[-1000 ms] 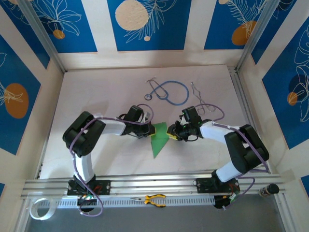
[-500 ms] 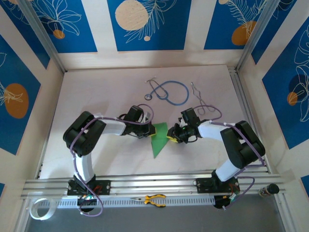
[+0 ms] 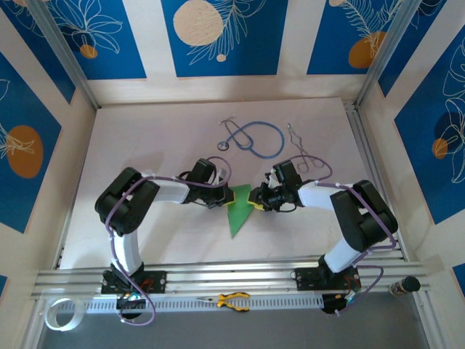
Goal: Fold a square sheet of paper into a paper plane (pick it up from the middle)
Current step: Fold the wing for the fifth time at the center of the table.
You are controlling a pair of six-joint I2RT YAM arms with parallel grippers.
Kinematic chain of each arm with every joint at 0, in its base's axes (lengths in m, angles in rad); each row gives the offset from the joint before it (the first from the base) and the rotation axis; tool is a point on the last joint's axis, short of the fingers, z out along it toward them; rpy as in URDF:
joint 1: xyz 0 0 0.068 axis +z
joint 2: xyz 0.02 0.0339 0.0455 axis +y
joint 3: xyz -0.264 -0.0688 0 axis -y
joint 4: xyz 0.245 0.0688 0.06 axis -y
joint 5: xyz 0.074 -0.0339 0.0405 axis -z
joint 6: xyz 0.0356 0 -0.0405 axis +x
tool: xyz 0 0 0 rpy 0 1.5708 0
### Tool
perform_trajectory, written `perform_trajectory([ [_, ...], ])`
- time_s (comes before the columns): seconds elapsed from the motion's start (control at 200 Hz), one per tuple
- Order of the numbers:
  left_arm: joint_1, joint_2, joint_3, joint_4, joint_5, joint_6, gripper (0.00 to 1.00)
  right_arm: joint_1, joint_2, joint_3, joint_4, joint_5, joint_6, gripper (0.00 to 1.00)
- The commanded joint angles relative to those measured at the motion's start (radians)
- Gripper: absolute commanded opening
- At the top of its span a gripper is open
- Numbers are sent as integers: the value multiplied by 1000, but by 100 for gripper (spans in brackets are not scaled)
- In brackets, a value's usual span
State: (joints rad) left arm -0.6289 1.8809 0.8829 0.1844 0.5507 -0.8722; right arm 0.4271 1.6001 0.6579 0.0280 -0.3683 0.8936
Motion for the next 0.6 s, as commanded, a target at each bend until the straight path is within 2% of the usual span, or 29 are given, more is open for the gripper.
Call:
perform_trajectory([
  [0.0,-7,31,-14,-22,10,16,2,-14,-3,-13,42,-75,-51,28],
  [0.38,-7,17,-7,-16,15,13,2,-43,48,0,56,-133,-93,21],
  [0.485,-7,11,-1,-13,20,15,2,-45,60,0,61,-138,-96,17],
  [0.55,-7,2,-1,-2,27,9,3,-45,62,-2,62,-132,-92,10],
  [0.595,-7,-8,-1,5,31,7,5,-45,60,-9,68,-126,-84,8],
])
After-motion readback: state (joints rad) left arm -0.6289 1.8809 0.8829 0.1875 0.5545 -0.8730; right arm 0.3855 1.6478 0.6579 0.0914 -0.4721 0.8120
